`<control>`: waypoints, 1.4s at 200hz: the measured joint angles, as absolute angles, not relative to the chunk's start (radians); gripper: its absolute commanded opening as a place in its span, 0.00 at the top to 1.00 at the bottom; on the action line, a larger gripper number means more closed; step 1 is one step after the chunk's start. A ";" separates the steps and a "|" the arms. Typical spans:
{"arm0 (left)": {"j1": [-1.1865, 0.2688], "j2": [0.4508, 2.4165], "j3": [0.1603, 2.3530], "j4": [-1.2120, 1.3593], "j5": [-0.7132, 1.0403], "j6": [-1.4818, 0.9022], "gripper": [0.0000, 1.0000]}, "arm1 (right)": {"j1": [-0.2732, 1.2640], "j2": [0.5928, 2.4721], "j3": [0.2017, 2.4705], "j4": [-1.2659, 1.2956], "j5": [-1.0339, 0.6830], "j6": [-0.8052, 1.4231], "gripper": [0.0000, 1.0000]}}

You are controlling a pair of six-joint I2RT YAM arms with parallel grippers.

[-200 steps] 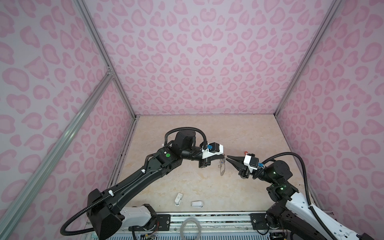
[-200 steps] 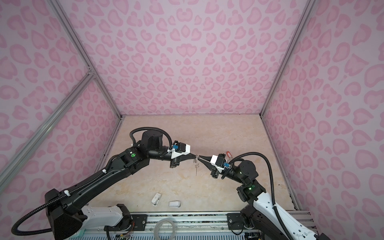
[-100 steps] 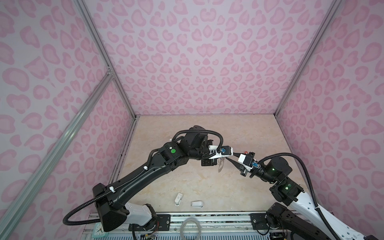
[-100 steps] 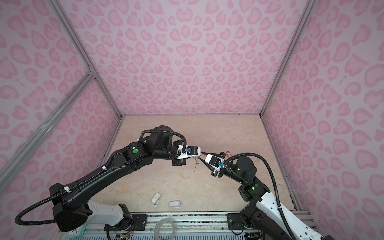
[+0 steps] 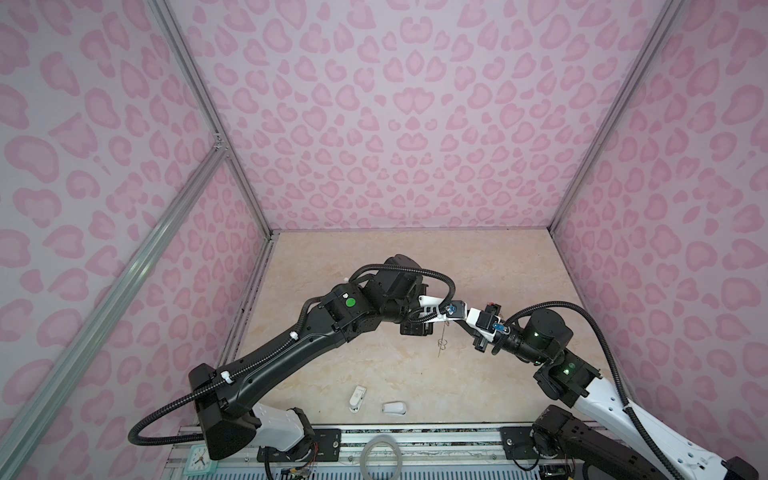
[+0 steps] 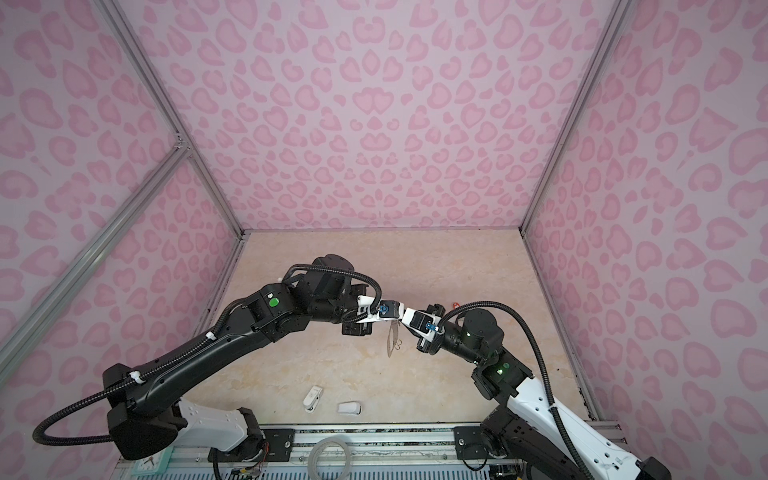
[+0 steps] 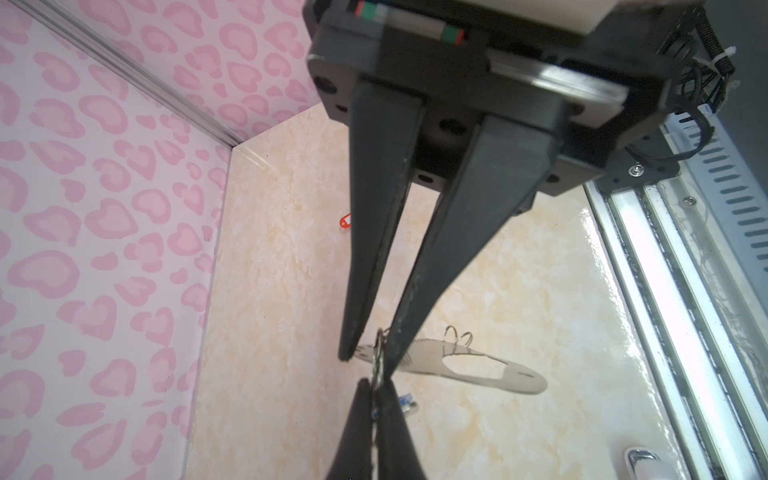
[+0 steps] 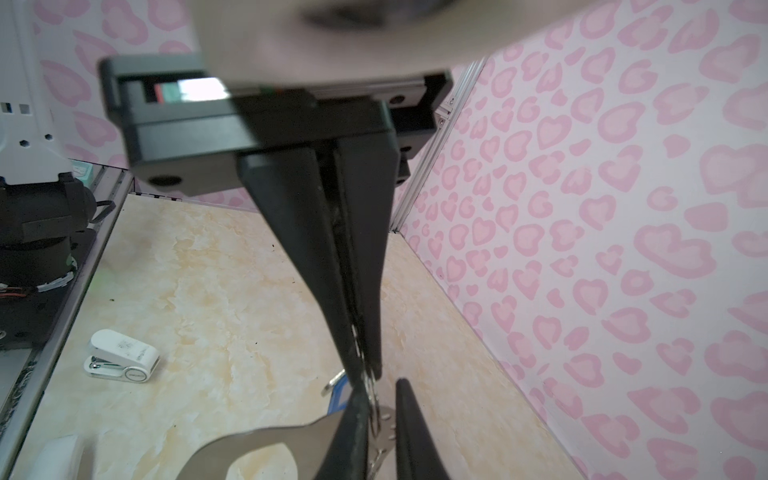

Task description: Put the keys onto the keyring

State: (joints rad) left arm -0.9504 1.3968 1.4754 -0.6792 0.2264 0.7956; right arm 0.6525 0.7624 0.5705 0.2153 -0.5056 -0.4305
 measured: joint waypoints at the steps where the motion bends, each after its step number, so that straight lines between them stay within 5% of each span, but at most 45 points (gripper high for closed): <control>1: -0.950 1.397 1.475 -0.679 0.226 0.796 0.97 | 0.653 0.763 0.570 0.215 -0.506 -0.430 0.90; 20: -0.950 1.396 1.477 -0.679 0.219 0.800 0.96 | 0.654 0.769 0.575 0.213 -0.509 -0.439 1.00; 41: -0.949 1.395 1.476 -0.677 0.216 0.804 0.68 | 0.654 0.770 0.576 0.212 -0.514 -0.440 1.00; 68: -0.914 1.365 1.429 -0.630 0.253 0.772 0.58 | 0.654 0.760 0.562 0.226 -0.505 -0.430 1.00; 206: -0.840 1.271 1.174 -0.336 0.470 0.425 0.57 | 0.654 0.748 0.542 0.272 -0.493 -0.373 1.00; 280: -0.841 1.305 1.171 -0.305 0.498 0.367 0.76 | 0.659 0.726 0.532 0.292 -0.486 -0.355 1.00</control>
